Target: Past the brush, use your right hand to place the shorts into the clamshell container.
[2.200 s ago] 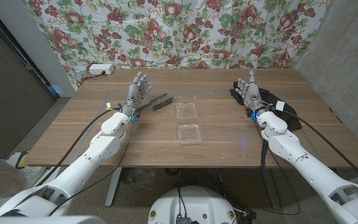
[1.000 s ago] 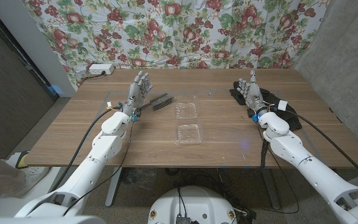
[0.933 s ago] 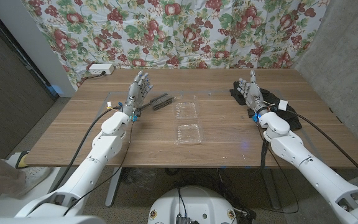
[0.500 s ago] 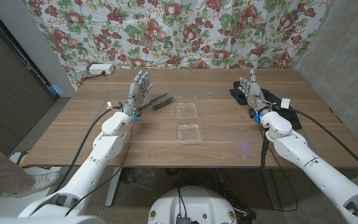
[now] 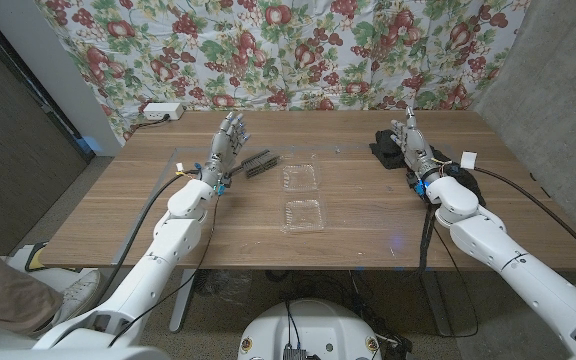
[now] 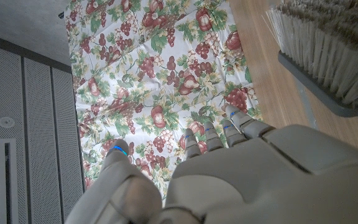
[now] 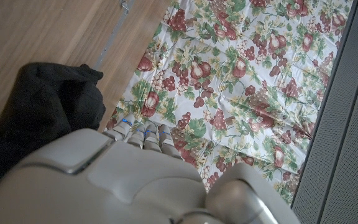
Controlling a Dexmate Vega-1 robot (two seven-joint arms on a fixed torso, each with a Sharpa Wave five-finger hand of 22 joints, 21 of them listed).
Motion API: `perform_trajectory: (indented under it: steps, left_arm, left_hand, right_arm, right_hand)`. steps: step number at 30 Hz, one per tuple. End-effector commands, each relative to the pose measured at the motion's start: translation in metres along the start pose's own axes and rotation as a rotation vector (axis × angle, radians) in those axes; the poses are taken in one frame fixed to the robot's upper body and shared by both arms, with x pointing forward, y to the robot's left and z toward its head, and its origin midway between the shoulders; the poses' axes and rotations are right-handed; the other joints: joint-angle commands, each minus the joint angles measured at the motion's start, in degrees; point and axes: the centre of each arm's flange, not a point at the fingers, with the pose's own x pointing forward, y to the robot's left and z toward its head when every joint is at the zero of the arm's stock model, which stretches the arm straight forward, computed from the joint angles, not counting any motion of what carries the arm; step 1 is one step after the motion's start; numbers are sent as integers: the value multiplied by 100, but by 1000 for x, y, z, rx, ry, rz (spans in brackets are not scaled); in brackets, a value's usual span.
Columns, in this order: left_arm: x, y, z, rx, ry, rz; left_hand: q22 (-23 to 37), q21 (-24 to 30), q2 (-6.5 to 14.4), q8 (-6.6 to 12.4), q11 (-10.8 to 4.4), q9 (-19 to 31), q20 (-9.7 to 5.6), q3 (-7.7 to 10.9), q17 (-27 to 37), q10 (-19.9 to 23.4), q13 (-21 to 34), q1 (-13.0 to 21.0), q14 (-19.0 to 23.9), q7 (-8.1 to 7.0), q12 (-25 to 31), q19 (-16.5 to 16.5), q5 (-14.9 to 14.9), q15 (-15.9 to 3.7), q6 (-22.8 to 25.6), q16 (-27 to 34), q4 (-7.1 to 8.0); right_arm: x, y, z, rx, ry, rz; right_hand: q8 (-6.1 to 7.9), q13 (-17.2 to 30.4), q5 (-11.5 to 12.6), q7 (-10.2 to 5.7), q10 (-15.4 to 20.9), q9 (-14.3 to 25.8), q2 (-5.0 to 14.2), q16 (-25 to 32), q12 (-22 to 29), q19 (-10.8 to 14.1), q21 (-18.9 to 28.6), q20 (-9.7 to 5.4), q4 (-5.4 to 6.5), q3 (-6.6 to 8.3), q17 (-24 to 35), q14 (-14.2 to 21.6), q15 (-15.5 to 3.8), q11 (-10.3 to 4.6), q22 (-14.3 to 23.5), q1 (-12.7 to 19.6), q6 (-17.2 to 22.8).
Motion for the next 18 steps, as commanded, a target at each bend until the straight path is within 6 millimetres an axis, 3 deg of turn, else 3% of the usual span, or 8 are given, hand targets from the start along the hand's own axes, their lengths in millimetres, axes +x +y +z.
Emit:
perform_trajectory:
  steps: [1, 12, 18]
  left_arm:
    - [2, -5, -9, -59, -14, -15]
    - [7, -9, -13, -11, 24, -35]
    - [5, -6, -3, 22, 28, -56]
  left_hand:
    - [9, -26, 7, -6, 11, 16, -96, -7, 7, -18, 29, 65, -30, 43, 29, -26, 55, -497, 6, -10, -38]
    - [8, -35, 13, -3, 13, 15, -103, -12, 7, -19, 29, 70, -32, 42, 29, -22, 59, -490, 21, -6, -50]
    - [8, -40, 16, -6, 7, 15, -104, -15, 6, -14, 29, 72, -33, 51, 31, -20, 61, -492, 19, -4, -57]
  right_arm:
    - [-12, -2, 6, -99, 11, -20]
    - [-13, -11, 14, -196, 41, -9]
    - [-12, -15, 23, -278, 58, 28]
  right_hand:
    - [-1, 19, 41, 0, -24, 17, 2, -1, -9, -45, -30, 5, -46, 8, 19, -74, -27, 4, 26, 87, -57]
    - [24, 20, 75, -19, -38, 17, -8, -4, -6, -77, -97, -10, -154, 50, 16, -133, -60, -6, 26, 259, -72]
    - [33, 21, 111, -14, -77, 17, 14, -7, -10, -109, -161, -13, -253, 104, 13, -200, -47, -26, 26, 429, -111]
